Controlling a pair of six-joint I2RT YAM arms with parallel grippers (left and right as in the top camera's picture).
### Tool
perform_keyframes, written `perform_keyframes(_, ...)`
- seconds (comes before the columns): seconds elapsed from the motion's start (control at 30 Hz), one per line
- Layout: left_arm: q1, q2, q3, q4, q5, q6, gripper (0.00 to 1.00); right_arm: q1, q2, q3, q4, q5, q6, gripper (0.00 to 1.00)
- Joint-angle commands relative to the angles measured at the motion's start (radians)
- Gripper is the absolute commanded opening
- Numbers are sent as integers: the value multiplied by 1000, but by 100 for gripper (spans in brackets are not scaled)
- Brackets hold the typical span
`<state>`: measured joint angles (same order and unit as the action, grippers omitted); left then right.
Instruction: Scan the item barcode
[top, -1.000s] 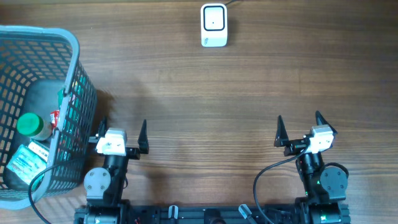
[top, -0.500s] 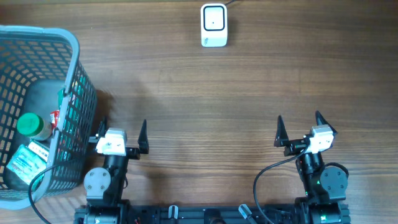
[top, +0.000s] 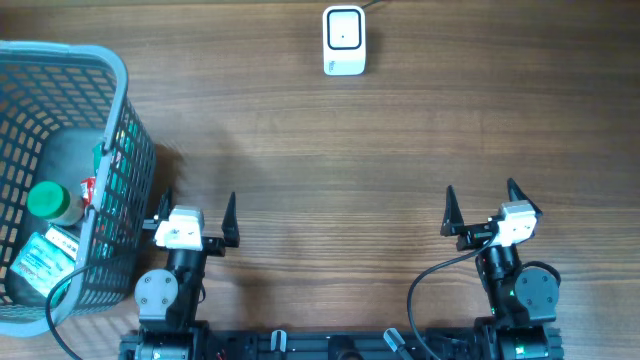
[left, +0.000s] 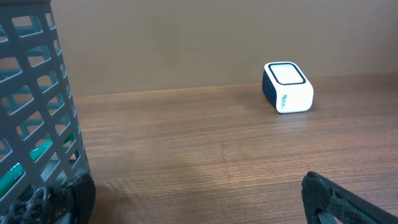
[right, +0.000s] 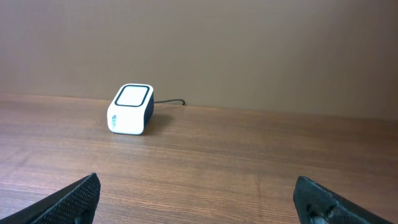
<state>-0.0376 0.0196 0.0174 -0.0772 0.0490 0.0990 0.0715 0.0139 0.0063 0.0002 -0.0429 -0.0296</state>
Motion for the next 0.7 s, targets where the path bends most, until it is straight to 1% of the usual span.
perform_keyframes(0.0,3,-2,-12,3,-13,-6,100,-1,6,-1,3,19,10,100)
perform_keyframes(0.67,2,-2,-12,6,-2,-10,100,-1,6,-1,3,19,10,100)
